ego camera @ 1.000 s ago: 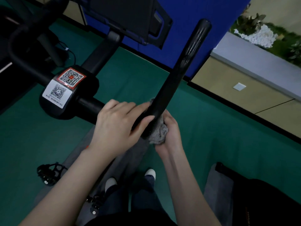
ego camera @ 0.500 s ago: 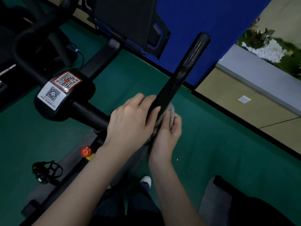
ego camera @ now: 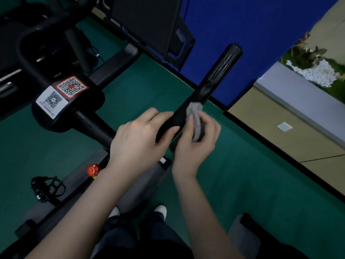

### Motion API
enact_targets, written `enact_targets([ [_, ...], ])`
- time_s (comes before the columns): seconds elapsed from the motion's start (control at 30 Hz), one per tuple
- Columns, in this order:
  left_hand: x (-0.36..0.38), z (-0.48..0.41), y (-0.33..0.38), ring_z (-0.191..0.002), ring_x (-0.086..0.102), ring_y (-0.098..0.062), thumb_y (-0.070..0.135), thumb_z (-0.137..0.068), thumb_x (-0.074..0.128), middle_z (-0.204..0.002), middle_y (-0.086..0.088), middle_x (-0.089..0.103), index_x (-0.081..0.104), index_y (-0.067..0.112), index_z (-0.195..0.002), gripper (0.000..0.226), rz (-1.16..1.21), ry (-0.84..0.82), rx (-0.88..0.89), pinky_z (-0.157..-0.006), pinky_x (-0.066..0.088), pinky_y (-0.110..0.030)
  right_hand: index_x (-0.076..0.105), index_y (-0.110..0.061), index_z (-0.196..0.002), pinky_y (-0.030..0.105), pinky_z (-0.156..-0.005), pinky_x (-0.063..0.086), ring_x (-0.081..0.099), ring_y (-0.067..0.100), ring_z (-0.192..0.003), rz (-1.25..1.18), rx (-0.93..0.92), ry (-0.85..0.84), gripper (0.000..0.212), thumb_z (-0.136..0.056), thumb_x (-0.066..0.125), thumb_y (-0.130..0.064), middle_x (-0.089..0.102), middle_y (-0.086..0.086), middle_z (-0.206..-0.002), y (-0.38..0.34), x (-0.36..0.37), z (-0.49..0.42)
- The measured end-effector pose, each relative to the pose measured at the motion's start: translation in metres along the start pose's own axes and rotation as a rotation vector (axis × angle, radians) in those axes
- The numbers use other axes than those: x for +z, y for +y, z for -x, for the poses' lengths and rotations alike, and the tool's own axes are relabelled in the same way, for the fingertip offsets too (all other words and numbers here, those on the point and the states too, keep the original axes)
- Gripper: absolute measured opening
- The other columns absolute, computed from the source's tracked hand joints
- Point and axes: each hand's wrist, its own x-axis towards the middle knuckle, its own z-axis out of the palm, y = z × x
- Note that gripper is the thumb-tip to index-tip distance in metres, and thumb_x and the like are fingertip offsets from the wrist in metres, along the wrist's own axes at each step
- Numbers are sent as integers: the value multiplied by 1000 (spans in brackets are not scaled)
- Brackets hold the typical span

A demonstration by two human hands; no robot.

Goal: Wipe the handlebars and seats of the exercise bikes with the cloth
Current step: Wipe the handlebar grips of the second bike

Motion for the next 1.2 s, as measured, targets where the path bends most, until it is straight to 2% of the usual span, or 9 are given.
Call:
enact_targets([
  [0.2,0,1,0,-78,64,-23,55,-90,44,-98,10,60,61,30,-123,45,-30,-19,-35,-63,53,-39,69,3,-97,12,-82,42,54,8,-91,53,-77,-84,13,-85,65,3,53,10,-98,0,-1,-34],
  [0.33,-1,1,-1,-81,64,-21,58,-88,42,-100,11,59,60,32,-124,48,-28,-30,-38,-65,53,-39,73,-4,-97,19,-84,48,59,21,-94,138,-263,-327,16,-83,69,1,55,1,-99,1,-19,-31],
  [0.43,0,1,-2,-79,64,-19,58,-89,41,-99,12,59,59,33,-123,47,-21,-31,-40,-65,53,-38,74,-4,-98,25,-86,49,59,24,-96,201,-242,-341,16,-83,69,0,58,7,-100,-1,-17,-56],
  [0.53,1,1,-3,-73,64,-20,55,-89,46,-95,11,60,62,32,-119,42,0,-8,-31,-60,53,-36,74,-5,-96,17,-86,45,58,22,-94,294,-305,-405,14,-83,71,-3,63,6,-98,-10,-13,-61],
  [0.6,3,0,-4,-70,65,-21,53,-89,50,-93,10,61,64,30,-116,38,16,15,-23,-57,52,-36,76,-7,-93,9,-82,40,56,19,-91,388,-416,-543,11,-82,73,-6,68,2,-95,-18,-15,-66],
  [0.73,3,-1,-6,-74,65,-23,55,-89,51,-96,9,61,63,31,-115,38,48,-8,-44,-59,52,-35,76,-11,-89,8,-76,32,49,8,-86,624,-540,-772,9,-88,67,-15,66,-10,-87,-43,-10,-98],
  [0.87,2,-1,-7,-71,64,-26,53,-88,54,-92,6,61,66,27,-109,36,60,1,-39,-57,44,-32,74,-13,-89,17,-73,26,48,19,-88,870,-582,-950,15,-93,61,-19,67,-3,-86,-57,5,-106],
  [1.03,1,-1,-8,-74,63,-27,53,-90,48,-93,3,58,63,24,-109,38,39,-20,-20,-57,32,-31,73,-12,-90,36,-82,46,57,25,-92,1120,-567,-1297,12,-86,62,-15,71,6,-88,-75,31,-103],
  [1.2,0,0,-10,-75,62,-26,54,-92,44,-96,3,56,60,25,-110,38,43,-42,-3,-56,28,-31,71,-10,-88,42,-82,49,57,33,-92,1326,-525,-1266,15,-82,57,-10,69,17,-91,-81,48,-109],
])
